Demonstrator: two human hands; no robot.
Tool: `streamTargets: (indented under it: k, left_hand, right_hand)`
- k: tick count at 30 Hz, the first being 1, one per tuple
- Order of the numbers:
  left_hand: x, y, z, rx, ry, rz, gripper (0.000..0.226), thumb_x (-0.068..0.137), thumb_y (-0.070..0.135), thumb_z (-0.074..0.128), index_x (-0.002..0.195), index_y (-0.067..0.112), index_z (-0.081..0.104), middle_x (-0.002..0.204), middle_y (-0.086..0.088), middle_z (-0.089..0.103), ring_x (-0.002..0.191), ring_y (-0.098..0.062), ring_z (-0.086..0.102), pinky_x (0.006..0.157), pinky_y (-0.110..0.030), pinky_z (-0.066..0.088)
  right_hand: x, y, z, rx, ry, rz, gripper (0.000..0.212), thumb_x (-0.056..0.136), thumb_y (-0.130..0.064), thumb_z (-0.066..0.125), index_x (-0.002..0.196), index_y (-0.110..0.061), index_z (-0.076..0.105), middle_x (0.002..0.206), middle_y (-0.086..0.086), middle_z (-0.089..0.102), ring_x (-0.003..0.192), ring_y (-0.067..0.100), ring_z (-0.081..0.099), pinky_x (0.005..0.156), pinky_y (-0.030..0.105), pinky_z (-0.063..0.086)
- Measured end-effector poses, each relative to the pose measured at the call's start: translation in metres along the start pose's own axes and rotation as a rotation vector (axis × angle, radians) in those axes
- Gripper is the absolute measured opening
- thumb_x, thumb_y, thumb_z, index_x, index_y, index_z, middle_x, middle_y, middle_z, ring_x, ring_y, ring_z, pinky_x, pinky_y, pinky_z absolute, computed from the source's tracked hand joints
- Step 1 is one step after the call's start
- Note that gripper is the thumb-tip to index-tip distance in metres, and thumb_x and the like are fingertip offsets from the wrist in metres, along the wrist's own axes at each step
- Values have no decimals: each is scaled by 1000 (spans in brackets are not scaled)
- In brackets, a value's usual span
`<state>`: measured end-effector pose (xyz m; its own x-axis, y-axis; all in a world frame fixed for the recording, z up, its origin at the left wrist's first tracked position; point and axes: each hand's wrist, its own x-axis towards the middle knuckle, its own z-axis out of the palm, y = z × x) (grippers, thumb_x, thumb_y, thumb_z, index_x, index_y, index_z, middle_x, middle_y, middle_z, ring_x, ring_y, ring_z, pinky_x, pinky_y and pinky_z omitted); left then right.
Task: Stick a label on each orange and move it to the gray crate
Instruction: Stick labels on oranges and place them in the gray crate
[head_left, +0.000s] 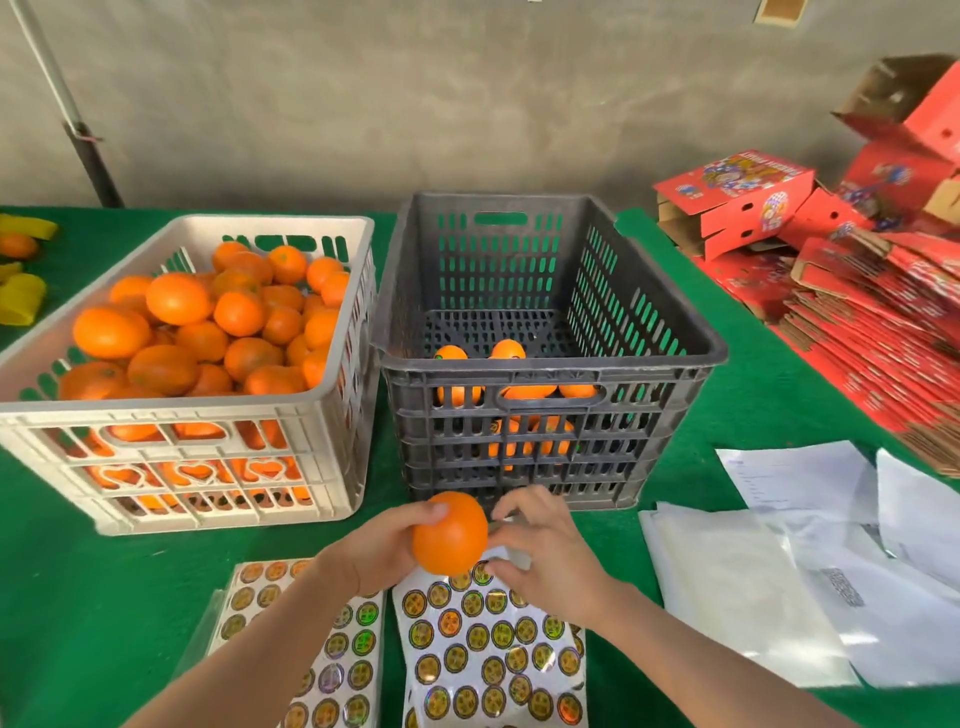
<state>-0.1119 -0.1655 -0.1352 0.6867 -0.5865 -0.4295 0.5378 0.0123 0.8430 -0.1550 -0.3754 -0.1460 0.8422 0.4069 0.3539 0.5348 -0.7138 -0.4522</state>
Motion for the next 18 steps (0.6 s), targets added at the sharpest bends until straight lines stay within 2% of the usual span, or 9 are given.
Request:
streamTargets:
  k: [4,8,11,13,15,18]
  left_hand:
    - [3,-7,0,-107,52,41,109,26,54,92,119,11,57,104,-9,72,92,-24,69,72,-33,55]
    - [6,-13,-2,-162,124,69,118,23,54,92,125,9,53,112,-15,66,95,-27,67,74,-36,53]
    - [6,-14,-2,-175,111,81,117,25,54,92,125,9,53,111,-16,68,94,-28,68,73,-36,54]
    - [7,-16,-2,-184,116,86,111,24,53,93,120,11,56,104,-12,71,90,-25,70,69,-34,56]
    - [8,-17,-3,-183,122,71,112,24,53,93,121,11,55,106,-13,69,90,-25,70,69,-34,56]
    - [9,-16,-5,-162,76,28,110,26,51,93,121,11,54,103,-12,72,90,-26,71,69,-35,56]
  right_hand:
    - [-5,-5,5,-6,106,-68,18,67,-9,83,80,-11,72,90,5,63,90,11,42,74,33,45]
    - [-8,-7,9,-53,160,-138,8,73,-8,76,74,-10,68,87,3,64,87,10,45,72,22,42]
    - [-12,-8,13,-61,154,-113,13,74,-8,76,85,-8,70,89,4,64,86,10,47,74,22,42]
    - [-13,-7,15,-54,156,-121,13,72,-3,77,81,-8,69,87,4,64,83,11,47,71,24,43]
    - [-13,-10,16,-42,146,-121,14,72,1,75,73,-9,66,85,2,63,80,11,47,68,24,43]
    - [-16,-11,15,41,125,-57,9,76,-3,68,73,-9,62,83,1,62,81,10,49,72,20,41]
